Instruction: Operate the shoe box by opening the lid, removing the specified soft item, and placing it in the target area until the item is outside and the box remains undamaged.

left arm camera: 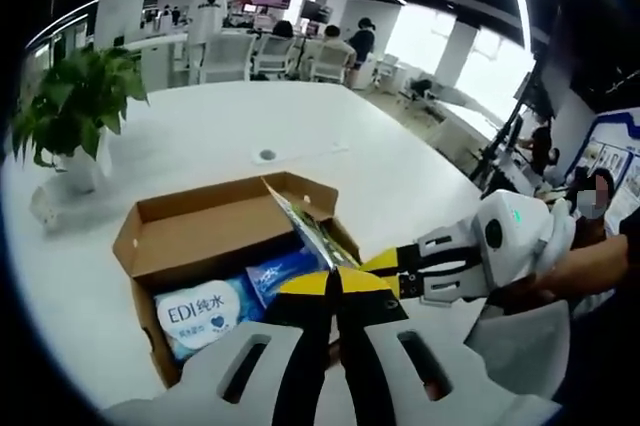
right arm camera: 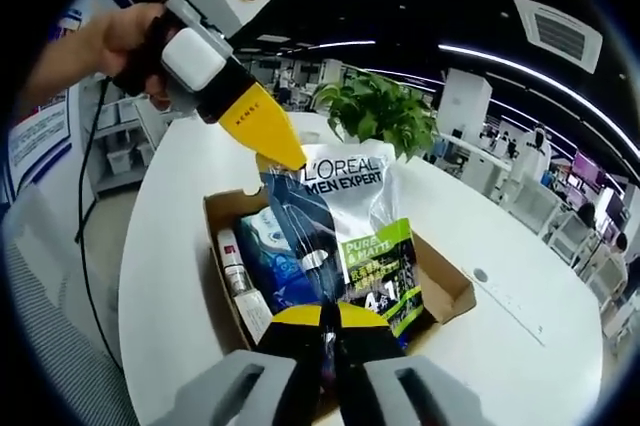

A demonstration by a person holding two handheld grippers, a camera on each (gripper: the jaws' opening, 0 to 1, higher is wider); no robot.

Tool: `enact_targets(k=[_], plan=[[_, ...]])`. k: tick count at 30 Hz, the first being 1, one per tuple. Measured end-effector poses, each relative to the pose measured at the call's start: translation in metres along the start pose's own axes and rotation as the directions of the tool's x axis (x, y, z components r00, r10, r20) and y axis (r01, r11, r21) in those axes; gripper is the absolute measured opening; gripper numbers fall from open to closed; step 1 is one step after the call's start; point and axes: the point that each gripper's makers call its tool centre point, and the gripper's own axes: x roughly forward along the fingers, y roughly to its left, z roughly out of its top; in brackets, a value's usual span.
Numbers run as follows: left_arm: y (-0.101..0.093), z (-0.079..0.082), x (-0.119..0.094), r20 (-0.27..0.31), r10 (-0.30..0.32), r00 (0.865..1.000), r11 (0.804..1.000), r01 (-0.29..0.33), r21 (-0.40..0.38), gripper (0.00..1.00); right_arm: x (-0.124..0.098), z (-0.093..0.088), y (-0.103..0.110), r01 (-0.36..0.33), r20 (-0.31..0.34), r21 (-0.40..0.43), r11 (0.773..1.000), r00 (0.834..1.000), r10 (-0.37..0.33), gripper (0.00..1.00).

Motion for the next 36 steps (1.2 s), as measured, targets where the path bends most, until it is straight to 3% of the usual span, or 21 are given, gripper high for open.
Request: enact_targets(k=[13,36], plan=[[-0.019,0.014,0.007,0.015,-0.033,0.999,0.999,0.032,0.04,0.0,-0.018,0.0,-0.016,0.039,0.011,-0.012,0.999,0.999,-0.039,0.0],[-0.059,0.005,0.054,-0.049,-0.095,0.994,0.991,0.099,0.089,0.0,-0.048,-0.051,-0.04,0.104,-0.045,0.024,0.994,0.994,-0.103,0.0]])
